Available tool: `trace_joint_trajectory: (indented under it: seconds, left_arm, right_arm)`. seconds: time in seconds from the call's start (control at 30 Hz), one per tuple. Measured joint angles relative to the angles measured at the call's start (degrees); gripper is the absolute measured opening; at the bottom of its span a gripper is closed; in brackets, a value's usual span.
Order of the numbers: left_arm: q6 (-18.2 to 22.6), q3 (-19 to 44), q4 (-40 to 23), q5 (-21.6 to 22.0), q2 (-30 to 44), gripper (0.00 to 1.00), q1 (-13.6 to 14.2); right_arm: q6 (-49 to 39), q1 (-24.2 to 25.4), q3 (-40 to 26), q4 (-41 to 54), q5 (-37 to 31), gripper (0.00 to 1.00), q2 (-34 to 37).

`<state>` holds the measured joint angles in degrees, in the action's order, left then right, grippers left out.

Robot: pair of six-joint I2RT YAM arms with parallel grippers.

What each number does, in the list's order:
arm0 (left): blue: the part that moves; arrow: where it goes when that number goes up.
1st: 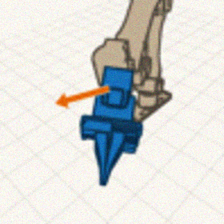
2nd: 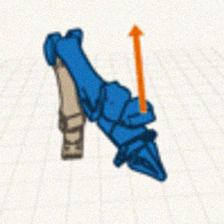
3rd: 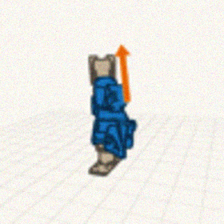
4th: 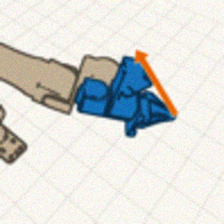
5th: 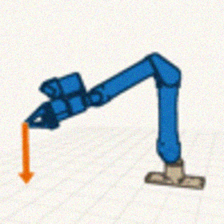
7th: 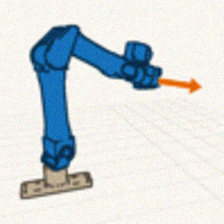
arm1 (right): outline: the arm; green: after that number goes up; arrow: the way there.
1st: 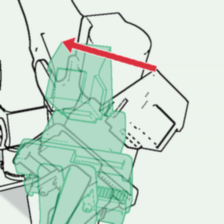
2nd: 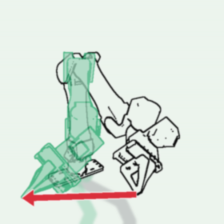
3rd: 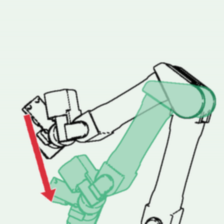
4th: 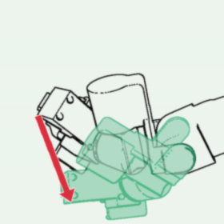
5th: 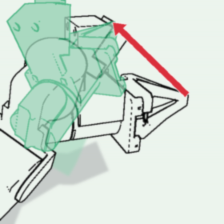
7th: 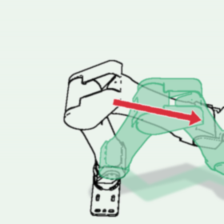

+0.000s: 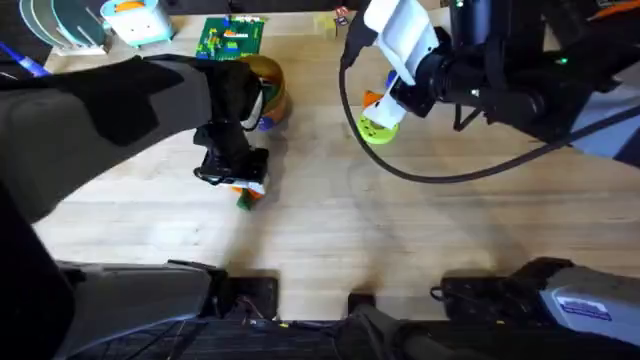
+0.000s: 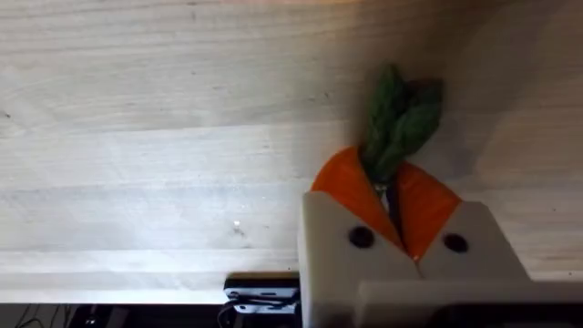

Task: Pick up the gripper from the table and insert it into the empty holder that is missing its gripper. Then pick up a screw, insert it into the mounting hole, and use the screwdriver to tighten it. Finally, clean up the table by picking up the vegetable and placing it into the bucket.

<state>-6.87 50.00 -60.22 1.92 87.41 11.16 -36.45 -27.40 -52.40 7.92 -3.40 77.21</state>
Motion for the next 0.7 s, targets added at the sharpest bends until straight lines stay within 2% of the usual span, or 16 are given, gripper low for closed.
trace_joint_trajectory:
  seconds: [0.2,0.3,0.43,0.53,0.7]
  left_arm:
    - [0.0,2.8,-4.7,0.6,-3.0,0.021,0.0]
    - [0.0,6.5,-8.6,0.7,-6.9,0.021,0.0]
    - [0.0,12.1,-9.9,0.7,-12.5,0.021,0.0]
    - [0.0,15.4,-6.1,0.7,-16.4,0.02,0.0]
    - [0.0,16.6,7.5,0.9,-20.1,0.02,0.0]
  right_arm:
    - [0.0,0.0,0.0,0.0,0.0,0.991,0.0]
    - [0.0,0.0,0.0,0.0,0.0,0.991,0.0]
    - [0.0,0.0,0.0,0.0,0.0,0.991,0.0]
    - [0.0,0.0,0.0,0.0,0.0,0.991,0.0]
    - [0.0,0.0,0.0,0.0,0.0,0.991,0.0]
